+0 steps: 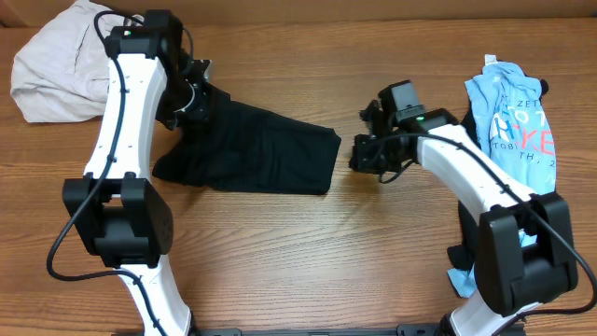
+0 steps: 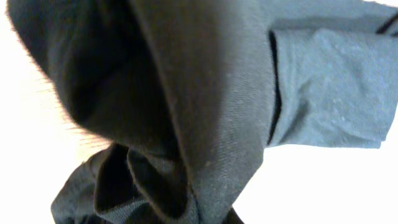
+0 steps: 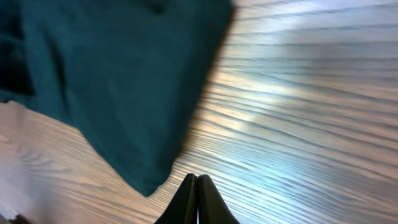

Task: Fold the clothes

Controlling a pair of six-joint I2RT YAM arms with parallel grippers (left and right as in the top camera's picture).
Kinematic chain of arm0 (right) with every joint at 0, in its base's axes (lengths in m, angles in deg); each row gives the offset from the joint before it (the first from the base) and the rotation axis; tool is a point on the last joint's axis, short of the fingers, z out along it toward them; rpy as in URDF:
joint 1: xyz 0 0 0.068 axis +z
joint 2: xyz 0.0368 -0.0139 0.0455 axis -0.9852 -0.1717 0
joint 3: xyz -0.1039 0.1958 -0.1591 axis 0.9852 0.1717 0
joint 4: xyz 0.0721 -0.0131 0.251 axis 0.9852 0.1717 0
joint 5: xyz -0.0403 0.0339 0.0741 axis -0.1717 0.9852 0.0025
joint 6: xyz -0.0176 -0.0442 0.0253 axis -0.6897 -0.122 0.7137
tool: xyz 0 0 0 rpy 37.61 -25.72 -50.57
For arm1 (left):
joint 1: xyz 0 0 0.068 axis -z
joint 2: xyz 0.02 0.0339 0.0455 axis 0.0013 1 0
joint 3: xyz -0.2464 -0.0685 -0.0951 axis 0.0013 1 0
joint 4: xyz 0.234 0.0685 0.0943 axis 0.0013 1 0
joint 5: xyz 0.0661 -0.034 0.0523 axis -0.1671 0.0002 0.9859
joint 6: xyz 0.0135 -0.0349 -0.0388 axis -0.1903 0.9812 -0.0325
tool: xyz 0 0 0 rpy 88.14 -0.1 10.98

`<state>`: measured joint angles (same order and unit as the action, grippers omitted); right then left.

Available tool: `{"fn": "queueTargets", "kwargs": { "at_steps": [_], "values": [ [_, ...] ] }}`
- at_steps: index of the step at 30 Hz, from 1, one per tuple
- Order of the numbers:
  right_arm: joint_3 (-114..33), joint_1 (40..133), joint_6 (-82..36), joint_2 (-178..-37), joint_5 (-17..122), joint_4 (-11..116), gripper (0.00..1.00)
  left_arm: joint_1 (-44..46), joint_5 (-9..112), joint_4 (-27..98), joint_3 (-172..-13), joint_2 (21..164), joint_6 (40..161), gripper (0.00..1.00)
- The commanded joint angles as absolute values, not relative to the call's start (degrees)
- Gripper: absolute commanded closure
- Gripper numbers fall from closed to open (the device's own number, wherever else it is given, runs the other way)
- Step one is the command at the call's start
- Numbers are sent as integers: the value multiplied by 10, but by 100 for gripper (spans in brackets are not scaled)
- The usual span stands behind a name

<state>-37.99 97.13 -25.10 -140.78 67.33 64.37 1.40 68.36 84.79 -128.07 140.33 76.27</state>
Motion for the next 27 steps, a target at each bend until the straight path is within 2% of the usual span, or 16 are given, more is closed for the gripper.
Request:
{"fn": "queueTargets", "kwargs": {
  "at_steps": [1,10,18,20,22,25,27],
  "values": [
    [-376,984,-208,-1393,686,619,96,50,687,856,-1293,1403,801,96],
    [-378,959,-205,-1385,701,626,96,136,687,774,-1293,1414,891,96],
    [-399,896,-209,-1295,705,666,96,219,650,723,-1293,1471,910,93],
    [-399,880,-209,-1269,705,673,96,243,633,701,-1293,1488,910,89],
    [-399,868,-209,-1252,704,682,96,267,626,673,-1293,1504,910,71],
    [-399,857,-214,-1240,697,699,93,301,622,639,-1293,1523,910,25],
    [-399,852,-222,-1239,696,710,91,322,632,628,-1293,1529,909,0]
  ]
}}
